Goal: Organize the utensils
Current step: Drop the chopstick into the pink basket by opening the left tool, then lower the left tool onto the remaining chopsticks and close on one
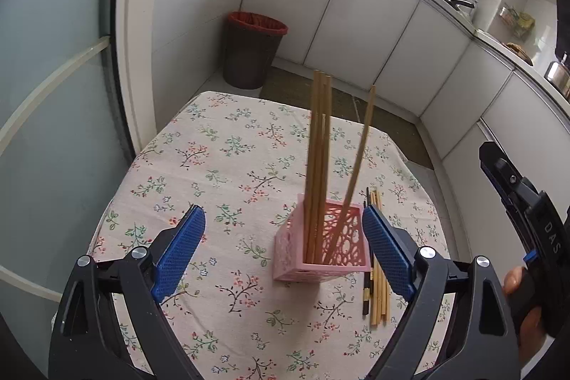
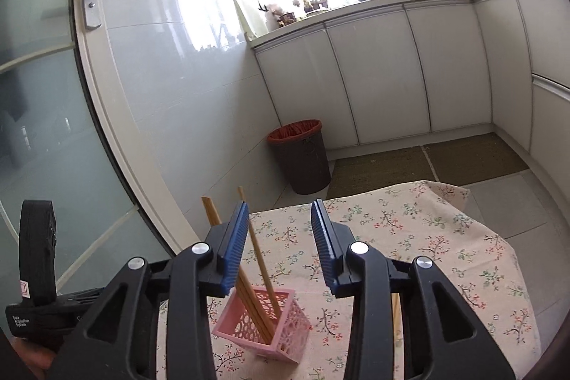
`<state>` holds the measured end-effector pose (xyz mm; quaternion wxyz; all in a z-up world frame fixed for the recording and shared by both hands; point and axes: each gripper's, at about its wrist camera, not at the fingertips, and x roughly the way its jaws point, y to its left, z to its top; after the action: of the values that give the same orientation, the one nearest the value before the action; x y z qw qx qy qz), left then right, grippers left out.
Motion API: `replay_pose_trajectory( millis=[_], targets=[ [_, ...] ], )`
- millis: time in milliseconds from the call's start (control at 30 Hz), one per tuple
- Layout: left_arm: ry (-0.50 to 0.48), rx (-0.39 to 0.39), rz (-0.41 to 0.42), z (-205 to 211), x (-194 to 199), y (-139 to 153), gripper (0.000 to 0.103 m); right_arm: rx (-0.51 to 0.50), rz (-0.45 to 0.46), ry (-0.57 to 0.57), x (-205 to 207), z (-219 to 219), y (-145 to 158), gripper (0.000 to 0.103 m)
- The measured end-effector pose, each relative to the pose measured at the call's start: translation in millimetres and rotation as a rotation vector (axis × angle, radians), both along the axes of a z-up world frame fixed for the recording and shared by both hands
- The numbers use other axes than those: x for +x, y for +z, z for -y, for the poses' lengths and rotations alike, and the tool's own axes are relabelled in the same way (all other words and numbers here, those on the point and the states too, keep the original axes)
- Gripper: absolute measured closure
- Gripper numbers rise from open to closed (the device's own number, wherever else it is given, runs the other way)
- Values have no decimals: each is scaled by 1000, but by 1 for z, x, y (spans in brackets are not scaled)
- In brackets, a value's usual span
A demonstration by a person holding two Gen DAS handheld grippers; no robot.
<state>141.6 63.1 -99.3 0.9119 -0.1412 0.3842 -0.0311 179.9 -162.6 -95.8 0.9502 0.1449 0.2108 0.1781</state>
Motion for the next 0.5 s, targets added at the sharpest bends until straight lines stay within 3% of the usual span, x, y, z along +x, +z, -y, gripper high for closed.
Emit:
replay_pose_trajectory(
  millis=[167,367,500],
  targets=[
    [-97,25,2,40,-7,-4,17,-136,-159,-49,7,40,-7,66],
    [-197,39,-69,88,-6,-28,21,13,-434,-106,30,94,-46,66],
    [-242,56,-126,124,-3,-47,35,36,-547,-152,38,115,-70,66]
  ],
)
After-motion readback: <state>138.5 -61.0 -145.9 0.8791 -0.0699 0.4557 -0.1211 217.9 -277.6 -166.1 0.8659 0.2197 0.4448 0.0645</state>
